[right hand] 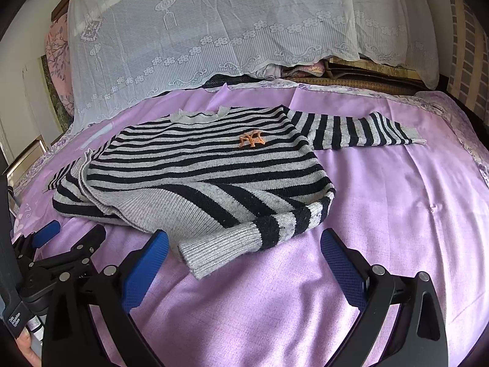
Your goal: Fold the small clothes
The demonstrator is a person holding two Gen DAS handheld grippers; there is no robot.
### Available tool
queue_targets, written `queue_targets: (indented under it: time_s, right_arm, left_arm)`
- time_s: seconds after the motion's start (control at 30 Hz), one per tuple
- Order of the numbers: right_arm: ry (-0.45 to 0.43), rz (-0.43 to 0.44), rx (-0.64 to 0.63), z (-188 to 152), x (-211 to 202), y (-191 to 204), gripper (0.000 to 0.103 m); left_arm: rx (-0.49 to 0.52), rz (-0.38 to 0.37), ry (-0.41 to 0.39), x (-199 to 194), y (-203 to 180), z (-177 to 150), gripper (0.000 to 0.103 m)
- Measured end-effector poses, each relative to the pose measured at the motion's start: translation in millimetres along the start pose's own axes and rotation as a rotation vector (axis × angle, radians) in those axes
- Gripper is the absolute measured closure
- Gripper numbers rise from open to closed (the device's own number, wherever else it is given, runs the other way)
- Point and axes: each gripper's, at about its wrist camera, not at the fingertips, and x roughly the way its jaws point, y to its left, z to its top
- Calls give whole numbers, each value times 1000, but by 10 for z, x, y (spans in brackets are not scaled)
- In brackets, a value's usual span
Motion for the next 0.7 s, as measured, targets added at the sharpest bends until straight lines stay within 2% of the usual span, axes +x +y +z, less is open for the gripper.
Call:
queue_targets:
  time_s: [0.23, 0.47, 0.63, 0.7]
  right_arm:
    - [10, -4, -3, -24, 35, 2, 3]
    - [45, 13, 21, -48, 101, -71, 3]
    - [73, 10, 5, -65, 176, -23, 3]
    - [91, 14, -1, -67, 221, 8, 3]
  left_arm:
    - [-33, -20, 16, 31, 84, -10, 4]
    - [-150, -45, 83, 189, 652, 277, 4]
    - [-113, -14, 63, 297, 831, 576, 4]
    - [-100, -40, 57, 341, 843, 667, 4]
